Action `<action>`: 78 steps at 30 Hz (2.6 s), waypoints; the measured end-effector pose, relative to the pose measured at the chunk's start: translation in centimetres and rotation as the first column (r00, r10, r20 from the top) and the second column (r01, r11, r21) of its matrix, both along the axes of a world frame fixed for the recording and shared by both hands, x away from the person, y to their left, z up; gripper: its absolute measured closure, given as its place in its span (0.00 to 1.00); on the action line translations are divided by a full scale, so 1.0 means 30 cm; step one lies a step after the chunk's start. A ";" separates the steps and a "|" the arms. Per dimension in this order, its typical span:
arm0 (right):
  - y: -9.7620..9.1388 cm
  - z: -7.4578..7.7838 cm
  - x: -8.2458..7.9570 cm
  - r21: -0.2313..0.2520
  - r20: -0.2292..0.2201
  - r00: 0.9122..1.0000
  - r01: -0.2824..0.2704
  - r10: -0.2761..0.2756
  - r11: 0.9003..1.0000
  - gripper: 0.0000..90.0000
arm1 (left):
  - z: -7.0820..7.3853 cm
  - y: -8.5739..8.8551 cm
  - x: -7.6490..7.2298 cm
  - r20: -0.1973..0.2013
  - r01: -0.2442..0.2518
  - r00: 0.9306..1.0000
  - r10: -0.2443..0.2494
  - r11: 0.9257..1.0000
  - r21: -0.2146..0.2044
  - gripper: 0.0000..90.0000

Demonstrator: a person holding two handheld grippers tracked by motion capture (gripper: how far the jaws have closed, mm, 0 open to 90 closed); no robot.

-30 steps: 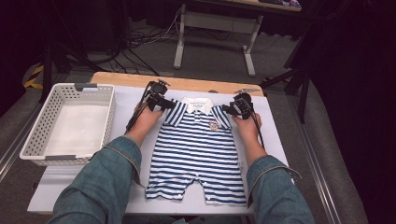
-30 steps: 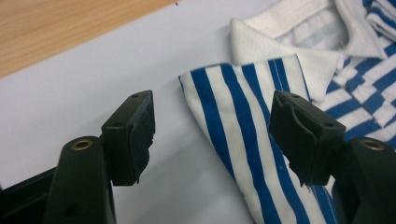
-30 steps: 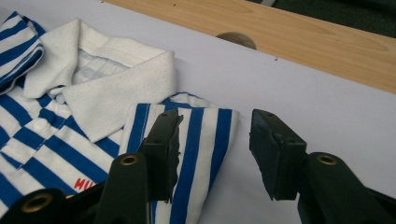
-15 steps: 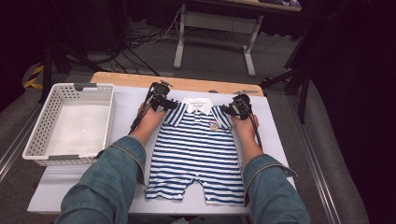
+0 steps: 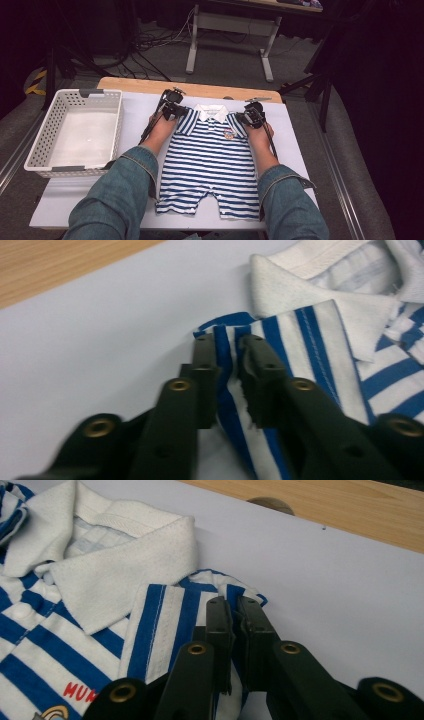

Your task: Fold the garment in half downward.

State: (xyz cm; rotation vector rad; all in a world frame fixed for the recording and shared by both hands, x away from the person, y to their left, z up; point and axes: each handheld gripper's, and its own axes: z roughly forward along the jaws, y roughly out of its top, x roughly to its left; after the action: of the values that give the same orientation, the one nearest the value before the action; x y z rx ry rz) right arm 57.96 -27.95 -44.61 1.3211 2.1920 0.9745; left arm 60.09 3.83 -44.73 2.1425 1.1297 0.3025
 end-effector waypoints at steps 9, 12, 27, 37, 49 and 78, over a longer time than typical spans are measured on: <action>-0.015 0.083 -0.056 0.028 0.038 0.999 -0.039 0.038 0.999 0.95 | 0.088 0.011 -0.065 0.029 0.025 0.999 -0.024 0.998 -0.054 0.95; -0.020 0.108 -0.093 0.043 0.060 0.996 -0.064 0.062 0.997 0.95 | 0.110 0.021 -0.099 0.039 0.023 0.999 -0.021 0.998 -0.055 0.95; -0.050 0.162 -0.321 0.099 0.113 0.978 -0.185 0.174 0.978 0.96 | 0.197 0.082 -0.345 0.111 0.125 0.988 -0.112 0.986 -0.113 0.95; -0.101 0.138 -0.469 0.148 0.098 0.970 -0.237 0.225 0.960 0.97 | 0.163 0.135 -0.468 0.096 0.190 0.979 -0.178 0.973 -0.133 0.95; -0.130 0.044 -0.627 0.158 0.063 0.951 -0.310 0.304 0.937 0.97 | 0.069 0.160 -0.615 0.049 0.285 0.958 -0.282 0.953 -0.099 0.95; -0.079 0.069 -0.642 0.084 0.015 0.922 -0.386 0.386 0.919 0.91 | 0.058 0.163 -0.642 0.076 0.358 0.933 -0.353 0.931 -0.075 0.95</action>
State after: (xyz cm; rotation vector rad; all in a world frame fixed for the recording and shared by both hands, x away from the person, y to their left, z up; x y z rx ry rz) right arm 38.70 -30.33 -42.55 0.9346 2.4932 1.2194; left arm 40.83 8.73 -43.00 2.1924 0.6862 0.1477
